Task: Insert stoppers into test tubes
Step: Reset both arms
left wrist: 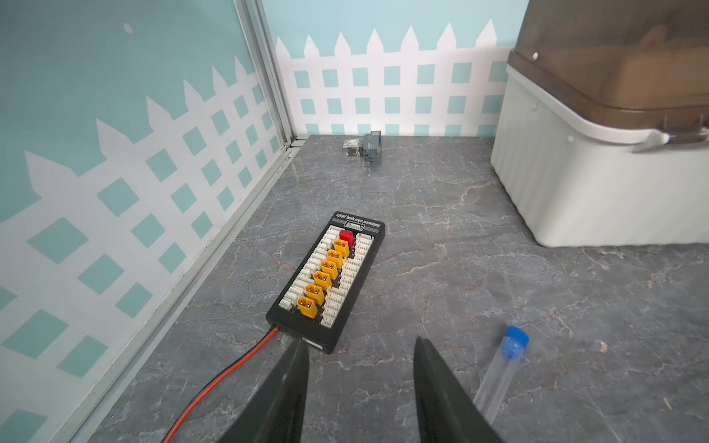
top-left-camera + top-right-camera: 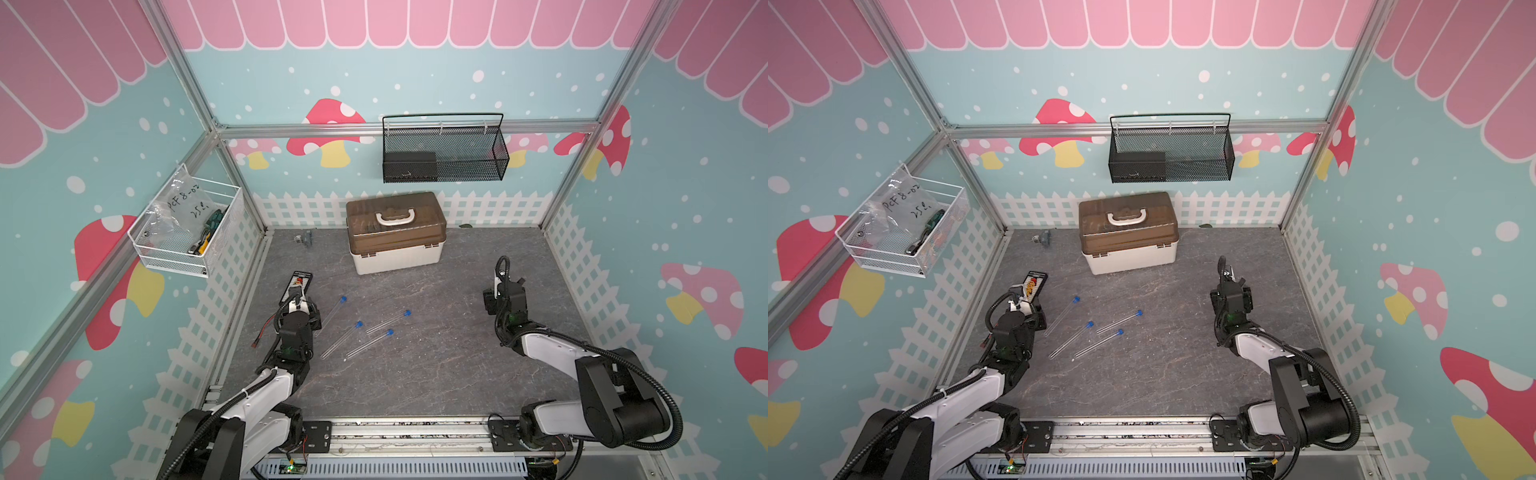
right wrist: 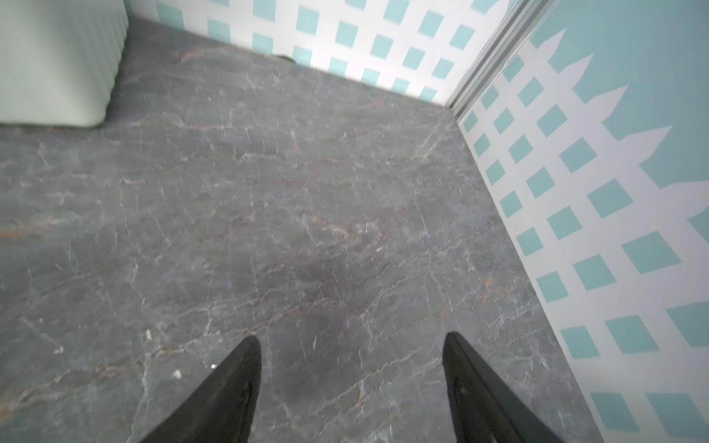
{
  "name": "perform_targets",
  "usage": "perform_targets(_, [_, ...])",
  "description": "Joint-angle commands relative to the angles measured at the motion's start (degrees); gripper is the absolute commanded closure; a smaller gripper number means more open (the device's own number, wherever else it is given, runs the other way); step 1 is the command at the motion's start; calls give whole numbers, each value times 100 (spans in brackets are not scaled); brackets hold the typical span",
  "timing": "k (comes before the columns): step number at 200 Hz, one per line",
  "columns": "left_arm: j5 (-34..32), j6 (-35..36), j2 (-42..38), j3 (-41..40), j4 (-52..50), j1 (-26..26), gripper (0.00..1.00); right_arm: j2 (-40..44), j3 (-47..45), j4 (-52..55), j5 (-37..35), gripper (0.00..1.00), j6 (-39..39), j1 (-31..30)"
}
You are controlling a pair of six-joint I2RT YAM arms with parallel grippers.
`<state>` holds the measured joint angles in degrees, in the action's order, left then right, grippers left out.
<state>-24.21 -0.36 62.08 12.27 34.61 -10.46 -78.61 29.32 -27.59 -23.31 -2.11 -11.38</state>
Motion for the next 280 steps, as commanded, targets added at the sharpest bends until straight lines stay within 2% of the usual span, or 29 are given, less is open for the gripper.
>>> perform_targets(1, [237,112,499,-126,1540,125,51,-155,14,-1409,637,27,140,276])
perform_targets(31, [556,261,1559,-173,3077,194,51,-221,245,-976,1076,28,13,478])
perform_targets(54, [557,220,2220,-92,3511,234,51,73,240,-289,1017,29,-30,488])
perform_targets(73, [701,347,3092,-178,4657,235,50,321,100,-102,1049,28,5,517])
perform_targets(91, [840,156,2560,47,3414,332,50,258,155,-58,1231,28,65,533])
perform_targets(115, [787,111,2693,217,3344,419,49,268,224,469,1276,30,284,532])
perform_targets(127, [829,32,2601,300,3070,466,49,293,-258,-173,1075,27,441,544])
perform_targets(139, [740,26,2694,381,3062,497,48,114,-744,-1254,1297,26,563,628])
perform_targets(146, [635,-48,2643,464,2798,494,46,-4,-731,-1407,1364,26,522,651])
perform_targets(151, [402,-151,2597,537,2604,495,40,-112,-714,-1573,1587,25,490,699])
perform_targets(152, [361,-172,2593,547,2573,498,32,-155,-694,-1604,1638,25,495,707])
perform_targets(154, [289,-203,2590,572,2532,498,11,-221,-656,-1601,1701,25,495,725])
perform_targets(155, [256,-215,2594,582,2519,495,6,-249,-634,-1587,1717,26,494,729])
perform_targets(160, [77,-268,2625,615,2524,495,1,-433,-512,-1453,1733,27,501,738])
perform_targets(166, [83,-238,2662,598,2618,509,1,-622,-438,-1576,1681,29,370,808])
perform_targets(176, [107,-256,2628,632,2489,501,1,-711,-501,-1629,1753,26,77,1075])
perform_targets(192, [103,-237,2659,759,2213,501,1,-947,-993,-2849,1781,23,-108,1235])
perform_targets(202, [69,-284,2634,944,1804,506,1,-779,-895,-2411,1533,23,-190,1234])
perform_targets(203, [71,-286,2634,957,1786,508,1,-779,-894,-2374,1528,23,-187,1234])
perform_targets(207, [98,-304,2626,933,1838,515,1,-821,-917,-2451,1505,6,-169,1218])
perform_targets(211, [96,-277,2629,891,1933,510,1,-891,-961,-2676,1490,2,-162,1202])
perform_targets(246, [188,-186,2664,908,1946,499,1,-820,-930,-2540,1294,1,-130,1129])
perform_targets(261, [197,-212,2649,917,1895,503,1,-898,-847,-2523,1725,1,76,1111])
perform_targets(280, [201,-210,2647,917,1892,501,1,-916,-766,-2328,1742,1,90,1102])
